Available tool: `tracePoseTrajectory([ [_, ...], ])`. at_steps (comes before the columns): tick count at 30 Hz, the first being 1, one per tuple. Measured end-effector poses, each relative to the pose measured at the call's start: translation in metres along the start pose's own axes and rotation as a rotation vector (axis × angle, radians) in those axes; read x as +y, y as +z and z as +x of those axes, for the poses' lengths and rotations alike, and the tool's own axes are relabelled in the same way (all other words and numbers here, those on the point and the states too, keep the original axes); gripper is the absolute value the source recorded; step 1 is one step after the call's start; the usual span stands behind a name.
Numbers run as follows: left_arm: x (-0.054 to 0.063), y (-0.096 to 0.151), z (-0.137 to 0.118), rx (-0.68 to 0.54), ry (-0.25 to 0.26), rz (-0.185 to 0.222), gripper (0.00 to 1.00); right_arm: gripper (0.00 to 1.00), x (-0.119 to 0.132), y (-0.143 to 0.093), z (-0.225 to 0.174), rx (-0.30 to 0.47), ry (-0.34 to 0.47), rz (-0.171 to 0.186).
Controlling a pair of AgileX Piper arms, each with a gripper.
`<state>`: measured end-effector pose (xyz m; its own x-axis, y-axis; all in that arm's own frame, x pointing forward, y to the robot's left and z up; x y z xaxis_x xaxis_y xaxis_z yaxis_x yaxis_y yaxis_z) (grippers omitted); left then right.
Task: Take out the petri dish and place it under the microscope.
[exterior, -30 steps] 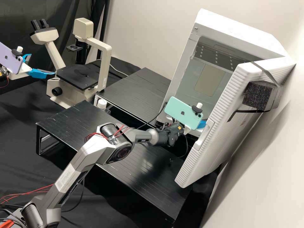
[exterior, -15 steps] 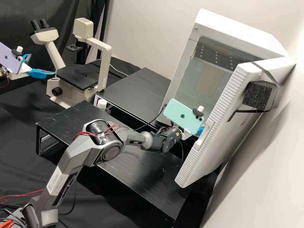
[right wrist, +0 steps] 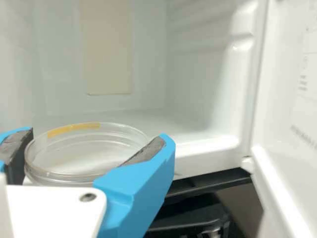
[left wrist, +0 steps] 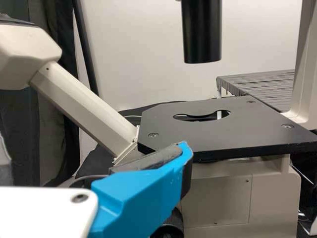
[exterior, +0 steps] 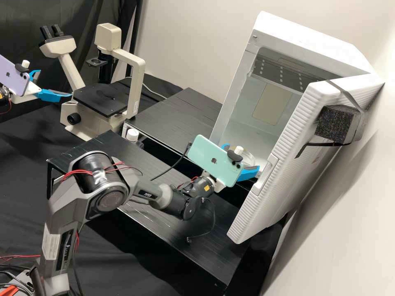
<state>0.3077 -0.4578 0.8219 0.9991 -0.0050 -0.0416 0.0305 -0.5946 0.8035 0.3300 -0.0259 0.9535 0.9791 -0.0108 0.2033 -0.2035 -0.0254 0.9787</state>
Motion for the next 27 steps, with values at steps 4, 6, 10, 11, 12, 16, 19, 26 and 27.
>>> tracePoseTrajectory([
  [4, 0.0, 0.0, 0.0, 0.0, 0.0, 0.0, 1.0, 0.0, -0.018, -0.014, -0.034, 0.074, -0.025, 0.017],
  [6, 0.0, 0.0, 0.0, 0.0, 0.0, 0.0, 1.0, 0.0, -0.03, -0.024, -0.049, 0.111, -0.052, 0.028],
  [10, 0.0, 0.0, 0.0, 0.0, 0.0, 0.0, 1.0, 0.0, -0.053, -0.058, -0.077, 0.235, -0.114, 0.008],
  [11, 0.0, 0.0, 0.0, 0.0, 0.0, 0.0, 1.0, 0.0, -0.056, -0.066, -0.081, 0.266, -0.126, 0.004],
  [12, 0.0, 0.0, 0.0, 0.0, 0.0, 0.0, 1.0, 0.0, -0.063, -0.077, -0.088, 0.312, -0.144, -0.01],
  [16, 0.0, 0.0, 0.0, 0.0, 0.0, 0.0, 1.0, 0.0, -0.082, -0.109, -0.106, 0.426, -0.182, -0.016],
  [19, 0.0, 0.0, 0.0, 0.0, 0.0, 0.0, 1.0, 0.0, -0.096, -0.13, -0.117, 0.484, -0.21, -0.012],
  [26, 0.0, 0.0, 0.0, 0.0, 0.0, 0.0, 1.0, 0.0, -0.132, -0.166, -0.126, 0.499, -0.291, -0.016],
  [27, 0.0, 0.0, 0.0, 0.0, 0.0, 0.0, 1.0, 0.0, -0.137, -0.171, -0.125, 0.497, -0.299, -0.018],
])
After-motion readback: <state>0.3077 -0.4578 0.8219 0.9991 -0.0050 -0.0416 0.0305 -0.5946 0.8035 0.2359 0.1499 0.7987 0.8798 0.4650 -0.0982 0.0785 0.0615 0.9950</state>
